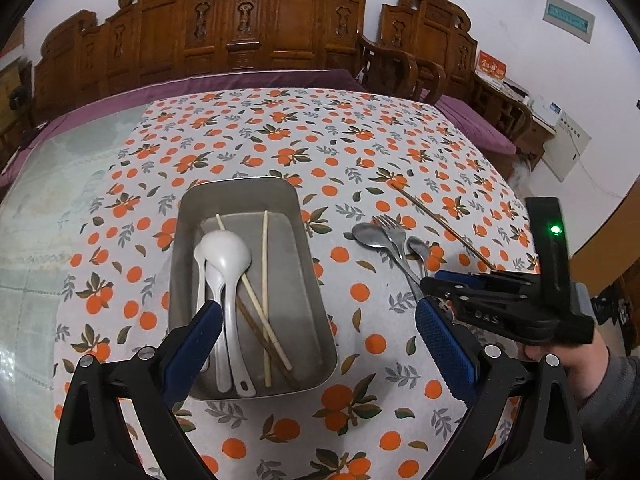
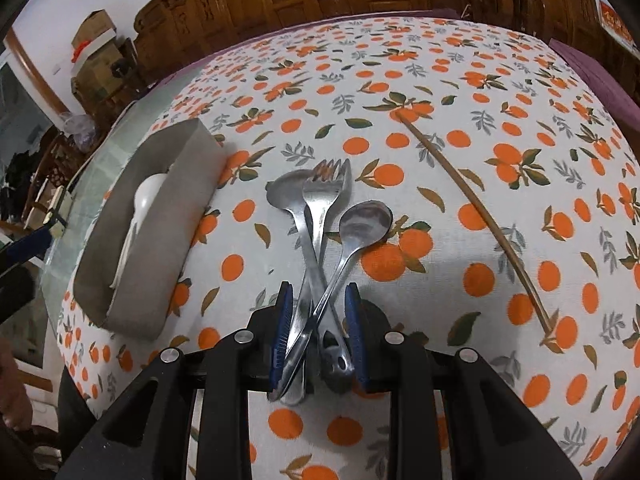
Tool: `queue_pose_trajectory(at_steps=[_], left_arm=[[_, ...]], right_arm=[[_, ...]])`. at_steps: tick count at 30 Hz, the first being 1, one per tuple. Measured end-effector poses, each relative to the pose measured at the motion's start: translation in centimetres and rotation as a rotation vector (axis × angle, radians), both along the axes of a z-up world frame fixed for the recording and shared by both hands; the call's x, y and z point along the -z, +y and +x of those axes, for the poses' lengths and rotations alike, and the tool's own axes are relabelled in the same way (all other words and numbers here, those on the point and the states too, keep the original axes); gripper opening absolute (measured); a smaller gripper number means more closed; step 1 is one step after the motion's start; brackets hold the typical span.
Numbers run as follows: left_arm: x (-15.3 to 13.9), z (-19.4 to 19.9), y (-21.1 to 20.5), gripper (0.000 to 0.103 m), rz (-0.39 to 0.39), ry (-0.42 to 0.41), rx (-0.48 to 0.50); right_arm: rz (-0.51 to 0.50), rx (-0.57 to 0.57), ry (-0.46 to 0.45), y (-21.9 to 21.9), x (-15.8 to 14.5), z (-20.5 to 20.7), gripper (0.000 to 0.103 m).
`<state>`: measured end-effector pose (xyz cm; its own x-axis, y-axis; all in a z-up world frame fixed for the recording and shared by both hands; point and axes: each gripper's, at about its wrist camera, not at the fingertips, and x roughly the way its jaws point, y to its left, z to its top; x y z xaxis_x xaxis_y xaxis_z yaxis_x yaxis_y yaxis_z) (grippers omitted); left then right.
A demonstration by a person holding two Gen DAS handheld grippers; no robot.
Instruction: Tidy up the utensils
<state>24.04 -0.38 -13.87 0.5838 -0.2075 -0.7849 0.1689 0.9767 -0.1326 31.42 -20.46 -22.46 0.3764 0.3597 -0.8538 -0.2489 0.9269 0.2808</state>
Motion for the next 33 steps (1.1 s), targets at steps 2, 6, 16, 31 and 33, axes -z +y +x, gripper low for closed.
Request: queue_pose_trajectory(at_steps=[2,6,16,31,33], left_arm=[[0.0,0.0,0.2,0.093,-0.001,0.000,-0.003],[-0.1,-0.2,0.6,0.093,-0.002,-0.001,-0.006],[-0.1,-0.3,0.8,0.093,-0.001,-0.001,-0.004],[0.4,0.7,-3.0,0.093,0.014,0.017,0.039],[0.8,1.3,-3.9,0.093,0.016,0.021,0.041]], right_arm=[[-0.020,0.009,0.013,0.1,0.6,0.3,0.028],[-0.058,0.010,-0.008,0.8,0.8,0.3,0.025],[-0.013,0.031,0.010,0.6,0.5,0.1,0.008],[0.023,0.034,-0.062,-2.9,-2.4,-1.1,0.002],[0.015,0.028,-0.075,-3.5,-2.8,-1.4,0.002]])
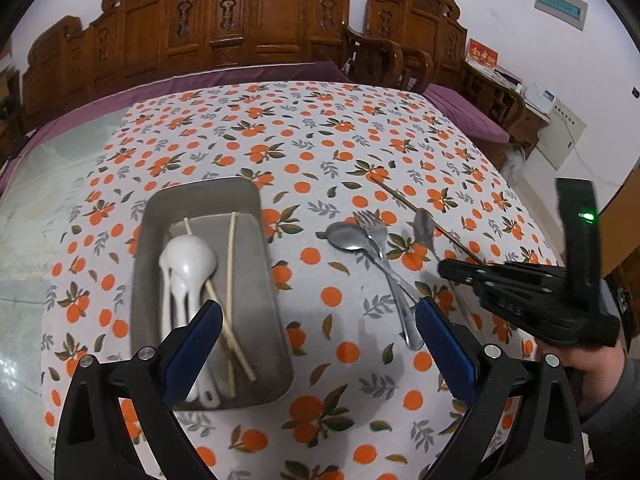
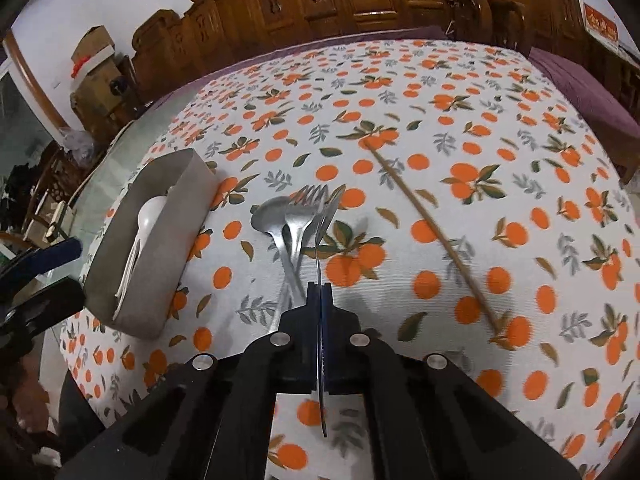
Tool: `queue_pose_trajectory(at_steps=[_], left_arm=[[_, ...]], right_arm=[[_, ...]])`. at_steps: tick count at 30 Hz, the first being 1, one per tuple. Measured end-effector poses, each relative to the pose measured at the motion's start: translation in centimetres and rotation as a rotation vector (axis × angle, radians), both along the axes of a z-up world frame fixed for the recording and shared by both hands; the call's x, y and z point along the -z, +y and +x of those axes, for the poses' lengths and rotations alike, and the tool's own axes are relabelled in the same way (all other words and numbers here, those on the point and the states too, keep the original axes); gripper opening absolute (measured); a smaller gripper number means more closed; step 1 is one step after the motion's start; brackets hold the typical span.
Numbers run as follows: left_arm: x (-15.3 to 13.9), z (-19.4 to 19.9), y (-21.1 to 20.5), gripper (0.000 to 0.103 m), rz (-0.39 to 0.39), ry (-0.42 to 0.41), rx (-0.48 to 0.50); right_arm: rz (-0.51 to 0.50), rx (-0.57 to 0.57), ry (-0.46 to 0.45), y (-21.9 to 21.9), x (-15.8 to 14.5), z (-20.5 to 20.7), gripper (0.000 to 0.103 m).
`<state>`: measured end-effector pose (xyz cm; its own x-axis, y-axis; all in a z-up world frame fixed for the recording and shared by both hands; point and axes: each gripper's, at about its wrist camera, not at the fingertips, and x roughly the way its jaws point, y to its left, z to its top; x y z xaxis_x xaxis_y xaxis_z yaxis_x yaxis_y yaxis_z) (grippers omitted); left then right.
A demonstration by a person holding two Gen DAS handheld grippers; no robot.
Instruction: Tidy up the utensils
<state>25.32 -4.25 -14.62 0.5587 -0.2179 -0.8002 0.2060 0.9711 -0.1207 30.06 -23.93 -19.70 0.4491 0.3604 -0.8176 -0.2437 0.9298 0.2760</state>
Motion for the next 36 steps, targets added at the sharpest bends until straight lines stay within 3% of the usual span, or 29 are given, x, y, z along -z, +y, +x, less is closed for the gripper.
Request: queue_pose_trajectory(at_steps=[11,22,26,31,36], left_arm=[[2.7,3.6,-4.7,0.092,-0.006,0.024,0.004],[7.7,7.8,-6.8,0.051,-0.032,0.141,-0.031],[8.6,8.4,-6.8,0.034,-0.085,0.175,-0.038],[8.6,8.9,-6.6,0.026,-0.117,0.170,-0.063],[8.6,8.9,-6.7,0.010,-0.153,0.181,-0.045]], right_arm=[[-0.010,-0.005,-0.025,-3.7,-0.4,-1.4,0.002],[0.013,0.019,-0.009,-6.5,0.4,-2.0,0.002],[0.035,0.032,-0.003,-7.1,0.4,-2.0,0.002],[0.044,0.034,-0.003,-7.3,0.3,-2.0,0.002],[0.046,0.033,-0.006,-7.2,0.2,-2.1,0.002]])
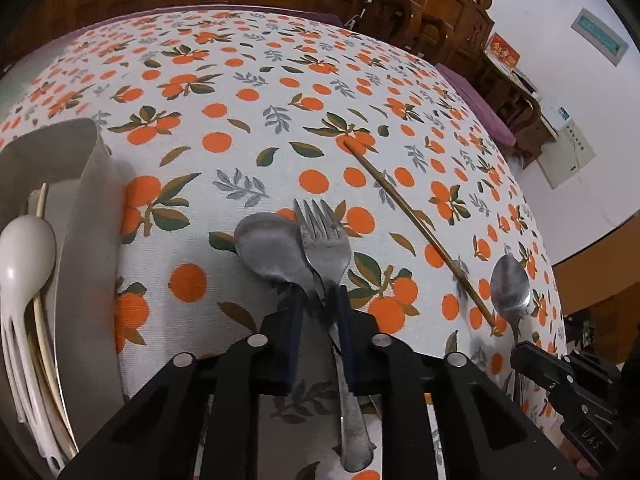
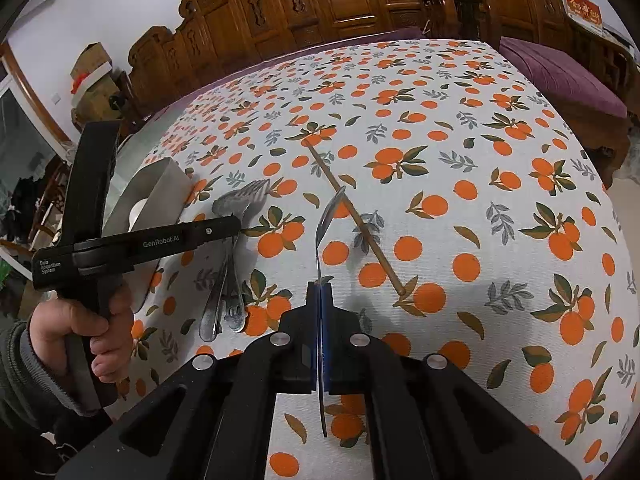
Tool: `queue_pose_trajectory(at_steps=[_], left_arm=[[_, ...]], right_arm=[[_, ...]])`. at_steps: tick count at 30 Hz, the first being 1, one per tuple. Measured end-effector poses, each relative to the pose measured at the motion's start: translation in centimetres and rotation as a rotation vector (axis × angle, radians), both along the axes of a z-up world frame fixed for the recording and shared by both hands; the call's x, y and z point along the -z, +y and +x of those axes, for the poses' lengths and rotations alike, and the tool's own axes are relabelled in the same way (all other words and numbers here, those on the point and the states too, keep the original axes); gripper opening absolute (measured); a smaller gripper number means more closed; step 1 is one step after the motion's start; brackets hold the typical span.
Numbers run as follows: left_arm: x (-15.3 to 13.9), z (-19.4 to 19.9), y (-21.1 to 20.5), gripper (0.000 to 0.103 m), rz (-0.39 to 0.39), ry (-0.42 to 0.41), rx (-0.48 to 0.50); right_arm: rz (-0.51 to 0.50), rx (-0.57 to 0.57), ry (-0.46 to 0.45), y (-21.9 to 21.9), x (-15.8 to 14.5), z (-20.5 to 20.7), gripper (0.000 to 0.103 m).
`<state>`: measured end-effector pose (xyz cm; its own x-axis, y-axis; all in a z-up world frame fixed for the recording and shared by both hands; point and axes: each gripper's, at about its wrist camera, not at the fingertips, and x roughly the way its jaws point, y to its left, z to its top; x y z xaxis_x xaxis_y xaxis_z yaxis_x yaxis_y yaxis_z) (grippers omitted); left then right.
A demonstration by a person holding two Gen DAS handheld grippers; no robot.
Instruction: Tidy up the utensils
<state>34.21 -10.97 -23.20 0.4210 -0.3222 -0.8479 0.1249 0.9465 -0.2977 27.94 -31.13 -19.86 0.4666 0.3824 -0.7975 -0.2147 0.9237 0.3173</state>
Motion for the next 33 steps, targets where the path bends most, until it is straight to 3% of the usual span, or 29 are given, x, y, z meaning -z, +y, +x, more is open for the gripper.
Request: queue_pose_trajectory(at_steps=[5,16,19,21,28,33], left_arm=[[-0.5,-0.4,0.4,0.000,-0.001,-0.010,-0.009],[-1.4,-0.9,1.1,0.000,-0.005,-0.014,-0.012],[-1.0,-0.7,1.0,0.007,-0.004,0.000,-0.022],[-0.7,-0.6,0.7,0.019,-0.004,0.008,-0.022],[0.2,-0.1,0.3,0.021,0.001,0.008,-0.024],[0.3,0.1,0.2,0.010,-0.042,0.015,-0.016]], right_arm=[[-0.003,-0.007,-0.004,0.6,-0.2,-0.2,0.002],[-0.017,-0.026,-0.018,1.7,-1.1,-1.0,0.002],[-0.019,-0.025,-0.017,1.7,-1.2,-1.1,0.002],[-0.019,-0.023,-0.016,1.6,-1.2,-1.1,0.002],[-0.019,-0.021,-0.011,1.2,-0.9,-0.9,0.002],[-0.018,-0.015,-0.005,0.9,-0.6,-0.9,0.002]])
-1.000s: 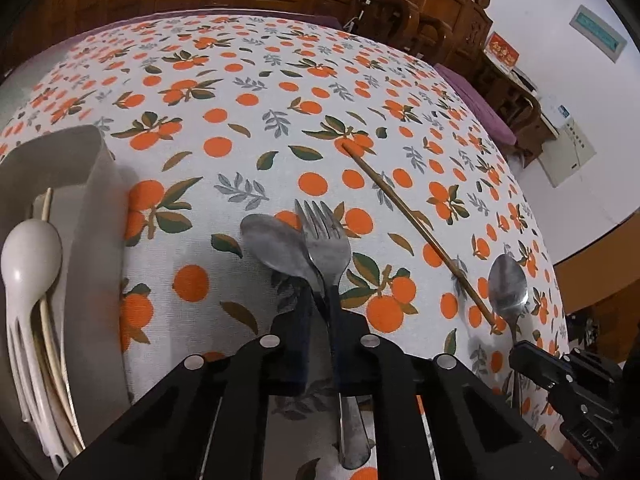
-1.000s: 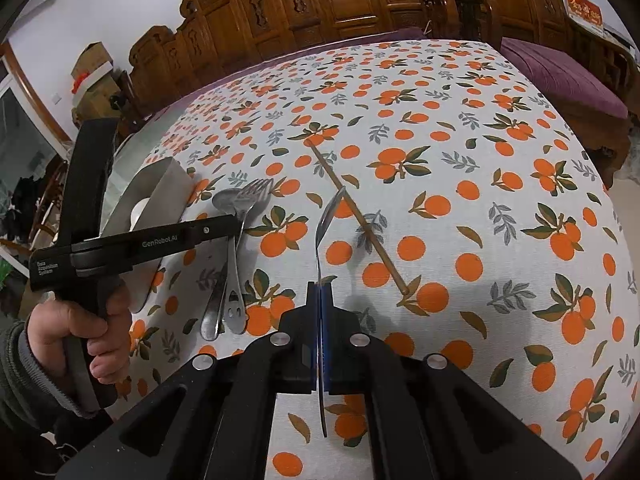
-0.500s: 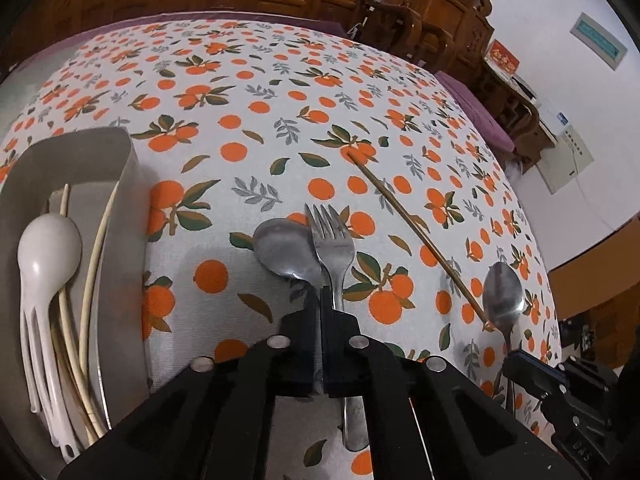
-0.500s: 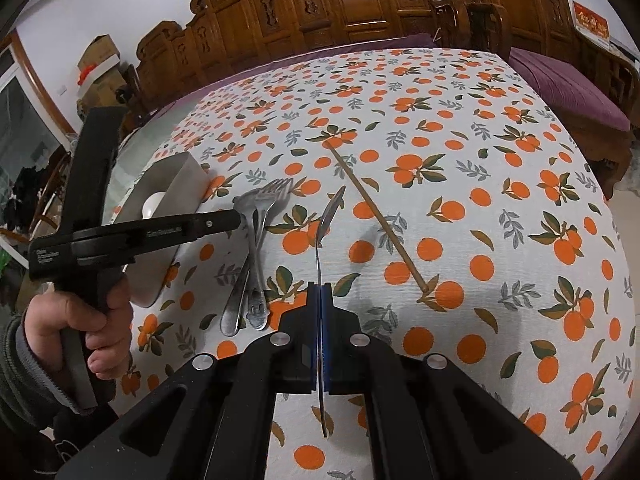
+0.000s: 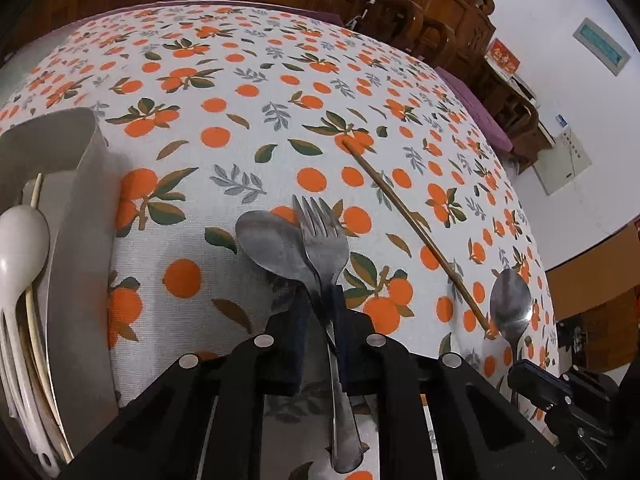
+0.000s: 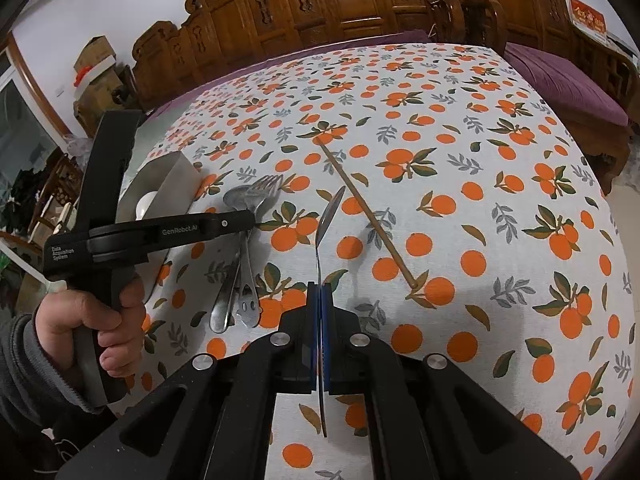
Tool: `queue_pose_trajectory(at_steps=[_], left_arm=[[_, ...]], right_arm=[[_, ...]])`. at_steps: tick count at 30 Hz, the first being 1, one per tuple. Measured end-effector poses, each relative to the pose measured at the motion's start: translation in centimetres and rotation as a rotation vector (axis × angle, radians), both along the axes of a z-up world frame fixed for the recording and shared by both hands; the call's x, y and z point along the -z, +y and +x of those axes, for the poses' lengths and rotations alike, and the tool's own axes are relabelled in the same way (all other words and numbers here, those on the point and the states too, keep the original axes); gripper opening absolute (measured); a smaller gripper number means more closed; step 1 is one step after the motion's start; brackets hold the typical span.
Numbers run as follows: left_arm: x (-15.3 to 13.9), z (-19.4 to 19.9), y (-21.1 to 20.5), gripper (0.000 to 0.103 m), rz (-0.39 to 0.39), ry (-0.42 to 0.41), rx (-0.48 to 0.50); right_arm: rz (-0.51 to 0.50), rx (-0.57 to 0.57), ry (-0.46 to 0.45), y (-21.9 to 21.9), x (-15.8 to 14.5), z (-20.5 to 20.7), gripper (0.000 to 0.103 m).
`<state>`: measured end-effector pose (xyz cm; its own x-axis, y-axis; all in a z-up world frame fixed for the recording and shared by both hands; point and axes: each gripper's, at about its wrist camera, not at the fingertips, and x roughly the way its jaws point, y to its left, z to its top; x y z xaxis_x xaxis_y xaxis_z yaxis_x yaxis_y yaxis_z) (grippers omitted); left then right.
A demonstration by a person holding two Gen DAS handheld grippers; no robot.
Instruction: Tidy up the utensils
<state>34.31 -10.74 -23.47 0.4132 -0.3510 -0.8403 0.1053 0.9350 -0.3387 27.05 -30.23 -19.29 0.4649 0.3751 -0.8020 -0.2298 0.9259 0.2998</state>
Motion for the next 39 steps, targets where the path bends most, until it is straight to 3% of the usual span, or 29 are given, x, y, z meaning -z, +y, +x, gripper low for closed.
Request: queue_pose_trajectory(at_steps=[17,30,39], left_arm=[[-2.8,-2.0,1.2,0.001,0.009,-0.056,0.018],[-8.1,-4.5,3.0,0.001,0.071,-0.148,0.060],[-11.1,-5.2,6.7,0.001,0.113,-0.189,0.049]], right_arm=[[-0.006,-0.028,-0.016,2.1,-0.9,-0.4,0.002],[0.006,-0.071,-0.066,5.7,-3.6,-0.4,0.002],[0.013,-0.115,-0.088,9.4,-5.2,0.2,0.002]])
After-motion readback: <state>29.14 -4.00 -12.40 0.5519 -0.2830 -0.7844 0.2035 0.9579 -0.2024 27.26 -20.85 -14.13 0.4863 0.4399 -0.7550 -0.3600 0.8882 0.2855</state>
